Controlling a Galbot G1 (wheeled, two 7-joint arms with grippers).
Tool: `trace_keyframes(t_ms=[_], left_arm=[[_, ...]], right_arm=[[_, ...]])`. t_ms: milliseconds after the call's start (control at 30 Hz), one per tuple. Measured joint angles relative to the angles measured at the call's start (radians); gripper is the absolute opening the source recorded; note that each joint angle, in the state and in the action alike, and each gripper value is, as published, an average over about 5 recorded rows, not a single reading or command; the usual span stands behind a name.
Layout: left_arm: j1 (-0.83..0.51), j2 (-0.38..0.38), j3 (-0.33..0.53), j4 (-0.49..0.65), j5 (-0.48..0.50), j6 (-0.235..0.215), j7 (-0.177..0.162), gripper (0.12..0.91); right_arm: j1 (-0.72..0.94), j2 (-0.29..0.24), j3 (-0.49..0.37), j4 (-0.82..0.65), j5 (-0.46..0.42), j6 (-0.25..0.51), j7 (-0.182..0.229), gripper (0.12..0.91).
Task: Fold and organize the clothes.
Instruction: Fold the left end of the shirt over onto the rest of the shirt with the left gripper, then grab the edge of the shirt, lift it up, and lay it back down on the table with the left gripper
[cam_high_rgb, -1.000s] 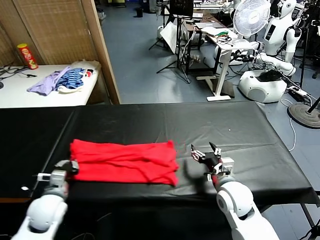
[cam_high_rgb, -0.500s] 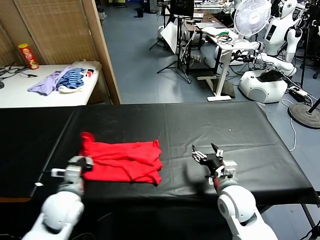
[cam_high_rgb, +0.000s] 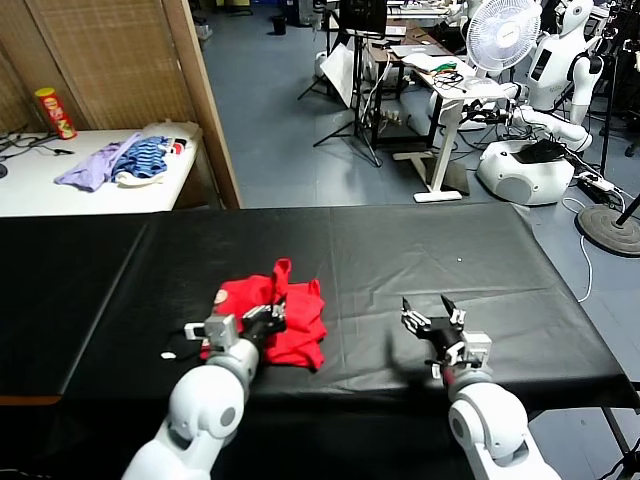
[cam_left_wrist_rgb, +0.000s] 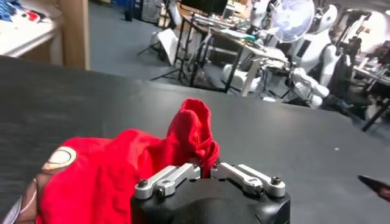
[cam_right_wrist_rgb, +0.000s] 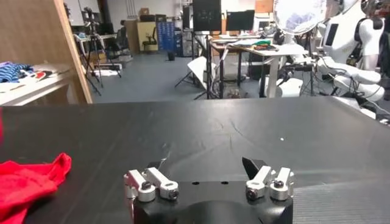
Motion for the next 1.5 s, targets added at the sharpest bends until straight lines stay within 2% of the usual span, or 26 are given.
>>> trace_keyframes(t_ms=[267, 367, 433, 567, 700, 833, 1033, 1200, 1267, 1433, 1500], left_arm=[[0.004, -0.039, 0.008, 0.015, 0.011, -0.013, 0.008, 0.159], [0.008, -0.054, 0.008, 0.021, 0.027, -0.025, 0.017, 0.161], [0.013, -0.061, 0.007, 0.026, 0.045, -0.043, 0.031, 0.194], [0.027, -0.068, -0.003, 0.024, 0.040, -0.090, 0.066, 0.376], [0.044, -0.066, -0.026, 0.001, -0.006, -0.162, 0.118, 0.610], [0.063, -0.045, -0.064, -0.015, 0.001, -0.201, 0.137, 0.769], [0.108, 0.011, -0.143, 0.005, 0.086, -0.240, 0.170, 0.798], [0.152, 0.029, -0.200, 0.022, 0.110, -0.252, 0.185, 0.798], [0.160, 0.031, -0.214, 0.029, 0.111, -0.255, 0.188, 0.798], [0.159, 0.027, -0.235, 0.049, 0.098, -0.260, 0.198, 0.798], [0.157, 0.024, -0.244, 0.058, 0.082, -0.263, 0.208, 0.798]], right_arm=[[0.018, -0.001, -0.030, -0.018, -0.008, 0.005, -0.019, 0.798], [0.028, -0.004, -0.046, -0.023, -0.007, 0.018, -0.043, 0.798], [0.036, -0.007, -0.060, -0.027, -0.004, 0.030, -0.064, 0.798], [0.059, -0.011, -0.095, -0.039, 0.003, 0.047, -0.097, 0.798], [0.092, -0.011, -0.138, -0.060, 0.005, 0.049, -0.117, 0.798], [0.139, -0.005, -0.195, -0.093, 0.001, 0.048, -0.127, 0.798], [0.232, 0.022, -0.308, -0.177, -0.044, 0.052, -0.142, 0.798], [0.289, 0.046, -0.388, -0.251, -0.119, 0.051, -0.152, 0.798], [0.295, 0.052, -0.410, -0.276, -0.176, 0.049, -0.143, 0.798], [0.285, 0.062, -0.436, -0.316, -0.382, 0.050, -0.098, 0.798], [0.278, 0.067, -0.440, -0.324, -0.420, 0.060, -0.085, 0.798]])
